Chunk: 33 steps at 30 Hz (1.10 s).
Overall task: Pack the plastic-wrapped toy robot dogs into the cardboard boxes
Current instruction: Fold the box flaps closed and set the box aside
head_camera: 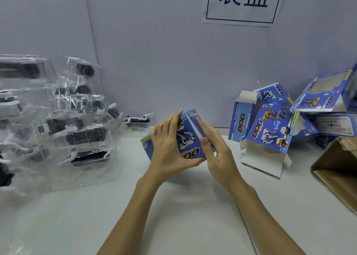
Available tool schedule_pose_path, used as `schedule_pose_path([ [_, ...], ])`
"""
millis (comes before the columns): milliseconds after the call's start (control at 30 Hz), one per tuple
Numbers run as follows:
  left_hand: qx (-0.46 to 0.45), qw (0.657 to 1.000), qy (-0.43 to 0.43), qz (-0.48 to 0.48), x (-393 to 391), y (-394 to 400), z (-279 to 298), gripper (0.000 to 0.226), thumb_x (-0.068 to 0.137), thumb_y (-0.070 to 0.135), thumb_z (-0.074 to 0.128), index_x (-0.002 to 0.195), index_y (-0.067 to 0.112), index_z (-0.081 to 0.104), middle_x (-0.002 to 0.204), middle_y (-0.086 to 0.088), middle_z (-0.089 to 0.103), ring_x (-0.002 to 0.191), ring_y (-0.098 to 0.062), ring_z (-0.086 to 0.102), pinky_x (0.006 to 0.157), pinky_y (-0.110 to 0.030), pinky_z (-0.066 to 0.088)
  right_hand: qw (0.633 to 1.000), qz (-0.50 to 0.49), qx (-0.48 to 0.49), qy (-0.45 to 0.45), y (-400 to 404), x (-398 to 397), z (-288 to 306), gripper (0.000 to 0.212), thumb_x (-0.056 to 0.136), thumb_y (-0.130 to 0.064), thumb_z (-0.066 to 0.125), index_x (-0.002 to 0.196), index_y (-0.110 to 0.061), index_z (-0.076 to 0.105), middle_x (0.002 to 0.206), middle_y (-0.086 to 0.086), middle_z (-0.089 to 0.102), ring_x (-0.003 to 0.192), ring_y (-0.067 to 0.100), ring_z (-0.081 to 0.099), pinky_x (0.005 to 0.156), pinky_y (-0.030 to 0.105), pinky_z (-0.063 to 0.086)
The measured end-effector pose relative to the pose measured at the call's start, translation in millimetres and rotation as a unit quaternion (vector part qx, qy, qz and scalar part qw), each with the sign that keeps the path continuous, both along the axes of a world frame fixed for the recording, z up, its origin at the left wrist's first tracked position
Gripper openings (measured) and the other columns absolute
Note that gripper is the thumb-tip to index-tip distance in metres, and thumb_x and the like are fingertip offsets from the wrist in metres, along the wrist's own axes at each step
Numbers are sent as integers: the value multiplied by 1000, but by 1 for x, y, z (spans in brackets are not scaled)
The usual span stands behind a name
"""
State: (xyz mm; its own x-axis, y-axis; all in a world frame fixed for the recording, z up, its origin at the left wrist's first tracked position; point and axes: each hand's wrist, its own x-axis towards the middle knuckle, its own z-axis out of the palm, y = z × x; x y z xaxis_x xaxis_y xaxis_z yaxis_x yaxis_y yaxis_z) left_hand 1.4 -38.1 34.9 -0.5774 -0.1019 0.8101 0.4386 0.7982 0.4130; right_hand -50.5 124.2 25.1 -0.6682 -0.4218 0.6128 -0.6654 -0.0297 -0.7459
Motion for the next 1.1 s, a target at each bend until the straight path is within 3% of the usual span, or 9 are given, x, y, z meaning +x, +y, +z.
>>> schedule_pose_path([
  [67,9,1000,-3,-4,1,-1,1,116,67,67,80,156,8,36,151,0,46,136,-14,44,119,-43,29,999,-9,32,16,-1,0,-2,52,107,-44,44,156,-56,30,160,-12,32,152,17,33,91,30,61],
  [167,12,1000,-3,3,1,-2,2,113,67,61,83,156,9,37,151,1,46,138,-15,44,119,-43,28,997,-33,53,51,-2,3,-5,66,102,-53,52,158,-59,19,163,-12,23,151,16,33,94,24,58],
  [267,27,1000,-2,8,1,-3,2,115,67,57,87,157,7,36,152,-3,47,141,-18,44,122,-48,26,994,-68,28,81,-5,5,-8,70,98,-53,59,158,-55,24,164,-9,24,150,18,35,92,23,59],
  [533,39,999,11,8,-1,0,3,115,66,50,89,156,2,36,153,-7,48,141,-19,44,120,-59,28,992,-81,10,102,-11,2,-14,59,108,-24,53,162,-37,31,166,-5,28,153,19,29,95,43,62],
  [633,38,999,25,15,-1,-1,1,114,66,50,89,156,5,36,153,-3,48,141,-14,42,119,-59,28,989,-99,8,111,-15,2,-15,55,109,-25,50,161,-30,34,167,-5,29,152,21,32,97,48,60],
  [767,40,999,24,8,-2,-2,0,115,66,52,90,157,7,36,152,-2,47,141,-13,42,120,-57,26,992,-84,-11,90,-15,4,-15,58,105,-41,50,160,-43,31,166,-6,27,151,20,34,94,38,62],
  [867,31,999,25,13,-3,1,-1,115,67,55,89,158,8,35,151,-1,47,140,-14,42,119,-58,26,995,-75,-19,68,-11,4,-15,60,104,-40,53,158,-51,29,165,-9,26,150,10,35,91,25,61],
  [1100,36,999,27,19,-3,-1,-2,115,67,53,89,157,6,35,154,-3,46,142,-16,42,119,-58,27,989,-111,21,93,-16,6,-12,55,107,-40,46,158,-42,25,168,-5,28,153,20,29,100,47,59],
])
